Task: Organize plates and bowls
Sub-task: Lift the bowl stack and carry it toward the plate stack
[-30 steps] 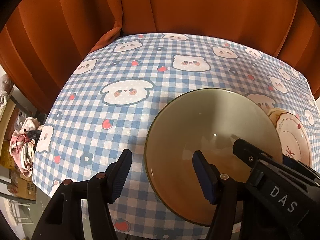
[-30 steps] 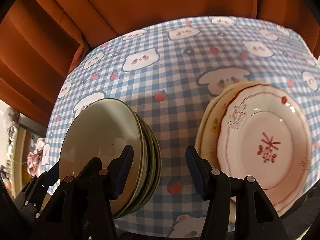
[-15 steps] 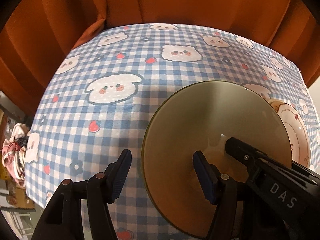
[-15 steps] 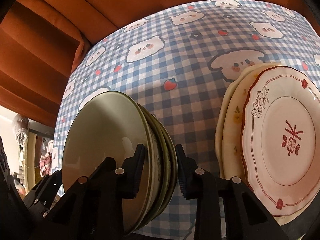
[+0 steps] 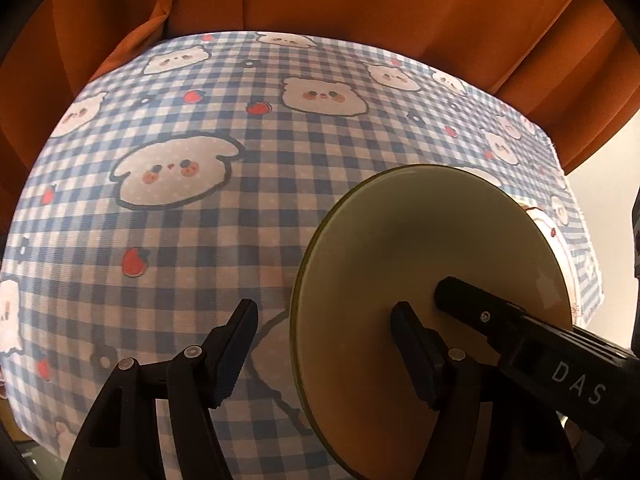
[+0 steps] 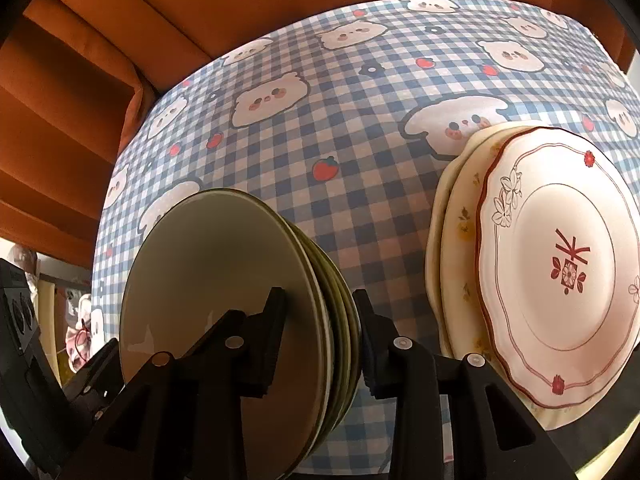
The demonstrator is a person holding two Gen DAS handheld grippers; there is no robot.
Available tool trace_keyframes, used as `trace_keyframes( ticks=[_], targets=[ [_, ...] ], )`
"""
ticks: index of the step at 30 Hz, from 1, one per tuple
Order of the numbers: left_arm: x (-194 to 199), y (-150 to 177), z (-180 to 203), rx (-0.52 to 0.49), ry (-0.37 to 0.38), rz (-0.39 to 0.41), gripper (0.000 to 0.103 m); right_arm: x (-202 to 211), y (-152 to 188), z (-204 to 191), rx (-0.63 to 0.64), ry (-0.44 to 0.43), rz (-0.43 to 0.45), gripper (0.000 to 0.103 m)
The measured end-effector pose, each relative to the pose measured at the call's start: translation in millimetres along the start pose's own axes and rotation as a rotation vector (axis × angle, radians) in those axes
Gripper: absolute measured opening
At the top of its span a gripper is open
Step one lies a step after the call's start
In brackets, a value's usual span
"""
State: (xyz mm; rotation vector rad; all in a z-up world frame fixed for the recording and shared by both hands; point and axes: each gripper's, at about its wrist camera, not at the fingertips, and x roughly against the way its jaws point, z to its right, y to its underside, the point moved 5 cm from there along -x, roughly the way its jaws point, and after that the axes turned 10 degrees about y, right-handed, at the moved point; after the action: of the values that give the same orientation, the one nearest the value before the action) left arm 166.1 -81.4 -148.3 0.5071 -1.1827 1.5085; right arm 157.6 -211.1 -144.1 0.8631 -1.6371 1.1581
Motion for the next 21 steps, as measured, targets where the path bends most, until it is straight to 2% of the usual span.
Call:
trace_keyframes(
  ticks=[5,8,21],
  targets=[
    [-2,3,1,0.029,0.074,-0.025,0.068,1,1,2,-0.029,0.002,0.001,0.037],
    [-2,3,7,0.024,0.130,-0.038,0.054,1,2,2,-0.049,0.017,-0.001,0.037],
    [5,3,4,0.048,0.158,-0.075,0.053,5,5,0,-0.075,0.041,-0.002,0.037]
  ],
)
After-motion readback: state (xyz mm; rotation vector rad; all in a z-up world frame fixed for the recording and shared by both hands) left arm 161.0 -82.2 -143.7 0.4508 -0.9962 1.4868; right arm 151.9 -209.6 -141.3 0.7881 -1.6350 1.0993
